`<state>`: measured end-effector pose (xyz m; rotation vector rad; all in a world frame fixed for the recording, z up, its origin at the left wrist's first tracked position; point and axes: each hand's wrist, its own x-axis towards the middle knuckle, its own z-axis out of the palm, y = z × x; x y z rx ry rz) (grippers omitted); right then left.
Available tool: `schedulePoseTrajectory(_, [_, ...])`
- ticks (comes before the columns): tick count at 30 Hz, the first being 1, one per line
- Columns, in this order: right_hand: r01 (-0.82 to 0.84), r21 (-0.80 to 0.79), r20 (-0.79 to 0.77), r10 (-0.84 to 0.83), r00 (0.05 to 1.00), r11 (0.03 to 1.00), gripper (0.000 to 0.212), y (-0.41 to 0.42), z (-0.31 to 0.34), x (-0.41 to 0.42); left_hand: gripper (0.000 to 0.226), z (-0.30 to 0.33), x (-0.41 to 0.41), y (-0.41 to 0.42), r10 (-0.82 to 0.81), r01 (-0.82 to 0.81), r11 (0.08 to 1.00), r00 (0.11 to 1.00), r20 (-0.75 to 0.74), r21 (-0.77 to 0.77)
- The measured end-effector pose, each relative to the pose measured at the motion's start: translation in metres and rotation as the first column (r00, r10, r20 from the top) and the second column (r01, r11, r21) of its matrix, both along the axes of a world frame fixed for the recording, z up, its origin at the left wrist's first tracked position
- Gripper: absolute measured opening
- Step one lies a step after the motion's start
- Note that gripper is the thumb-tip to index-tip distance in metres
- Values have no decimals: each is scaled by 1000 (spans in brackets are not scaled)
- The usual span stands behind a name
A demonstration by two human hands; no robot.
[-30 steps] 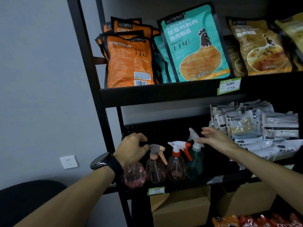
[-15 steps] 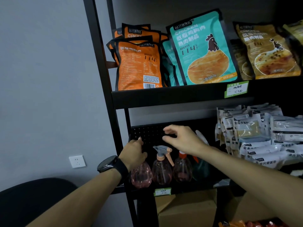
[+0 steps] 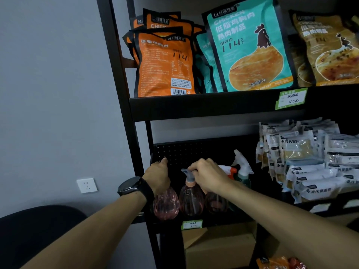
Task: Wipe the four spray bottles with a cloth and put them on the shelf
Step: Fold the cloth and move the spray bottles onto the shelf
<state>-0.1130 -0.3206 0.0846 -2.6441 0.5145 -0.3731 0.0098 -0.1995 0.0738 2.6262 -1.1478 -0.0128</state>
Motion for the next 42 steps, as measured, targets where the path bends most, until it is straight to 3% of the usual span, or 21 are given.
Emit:
schedulePoseTrajectory(4, [18,24,-6,-17,1000,1000,28,0,3,1,34,1,2,0,-1,1,1000,1000,-21,4])
schedulePoseTrajectory(9, [20,23,-29,-19,999,1000,30,1,6,-1,46,2,3,-1,-38,37,999,999,-21,-31])
schedulePoseTrajectory(17, [30,17,-35,-30,999,999,31,3,11,-3,24,11,-1,-2,-58,58,997,998,-4,-53])
schedulePoseTrajectory(23, [39,38,-45,-38,998,999,29,2,10,-2,21,15,-5,-1,-70,70,997,997,-19,-27])
schedulePoseTrajectory(27, [25,40,-52,-23,998,999,29,0,9,-2,4,19,-7,-2,-73,73,997,997,-13,17])
schedulePoseTrajectory(36, [33,47,-41,-31,999,998,28,1,9,-3,32,23,-6,6,-157,154,985,987,33,75])
schedulePoseTrajectory(42, [37,41,-41,-35,999,998,26,1,9,-3,18,18,-6,11,-200,195,971,980,21,138])
